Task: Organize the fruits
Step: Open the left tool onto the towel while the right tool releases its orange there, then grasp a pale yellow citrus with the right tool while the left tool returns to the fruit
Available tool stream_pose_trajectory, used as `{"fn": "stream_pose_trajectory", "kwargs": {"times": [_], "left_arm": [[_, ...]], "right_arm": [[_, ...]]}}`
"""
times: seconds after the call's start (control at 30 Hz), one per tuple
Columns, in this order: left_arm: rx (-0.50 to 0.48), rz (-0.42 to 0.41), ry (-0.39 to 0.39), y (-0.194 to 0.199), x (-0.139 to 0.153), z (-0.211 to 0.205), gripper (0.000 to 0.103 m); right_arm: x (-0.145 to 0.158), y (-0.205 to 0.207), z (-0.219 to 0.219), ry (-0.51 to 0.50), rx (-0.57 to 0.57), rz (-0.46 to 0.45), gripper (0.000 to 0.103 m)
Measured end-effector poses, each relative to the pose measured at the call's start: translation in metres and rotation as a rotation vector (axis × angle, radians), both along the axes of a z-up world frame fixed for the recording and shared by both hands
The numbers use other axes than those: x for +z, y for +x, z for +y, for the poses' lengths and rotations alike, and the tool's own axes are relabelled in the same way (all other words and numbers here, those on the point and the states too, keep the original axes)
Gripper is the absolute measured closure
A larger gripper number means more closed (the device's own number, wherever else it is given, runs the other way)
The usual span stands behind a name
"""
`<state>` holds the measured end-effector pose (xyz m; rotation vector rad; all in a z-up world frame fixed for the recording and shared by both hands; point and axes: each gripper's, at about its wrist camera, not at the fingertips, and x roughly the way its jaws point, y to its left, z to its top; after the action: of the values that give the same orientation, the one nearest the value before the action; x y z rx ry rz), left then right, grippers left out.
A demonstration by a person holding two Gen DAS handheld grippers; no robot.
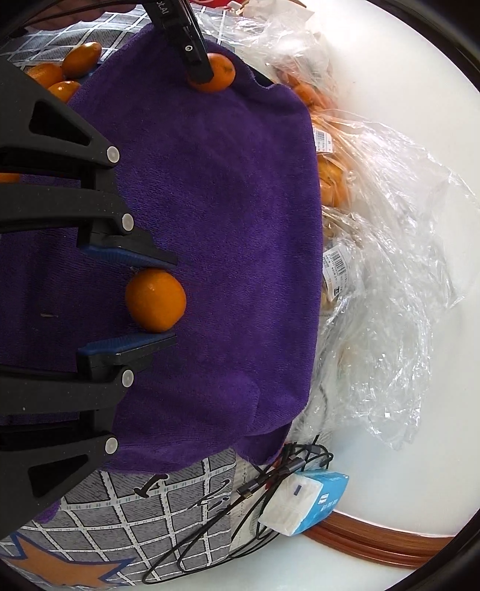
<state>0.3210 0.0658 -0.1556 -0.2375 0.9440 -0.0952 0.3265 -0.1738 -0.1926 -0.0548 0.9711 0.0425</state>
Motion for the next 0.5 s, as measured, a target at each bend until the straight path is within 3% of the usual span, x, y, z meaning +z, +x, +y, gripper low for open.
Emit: {"fn": "stream_pose_trajectory", "kwargs": {"times": [0.1,0.23,0.5], "left_arm": [[-0.004,0.004,0.007,-0.002,0.007,-0.001,0.049],[0.009,-0.019,-0.006,-0.015,0.024,0.001,0.049],[0.036,-0.100,0.001,-0.065,0.056,0.009,0.049]], "right_arm": [[0.009,-0.006,0.000,-0.002,-0.008,-0.012,0.051],[0.030,-0.022,-0.002,0.000,-0.023,-0.050,0.041],[0.061,-0.069,0.001,-0.003,-0.047,-0.117,0.038]]}}
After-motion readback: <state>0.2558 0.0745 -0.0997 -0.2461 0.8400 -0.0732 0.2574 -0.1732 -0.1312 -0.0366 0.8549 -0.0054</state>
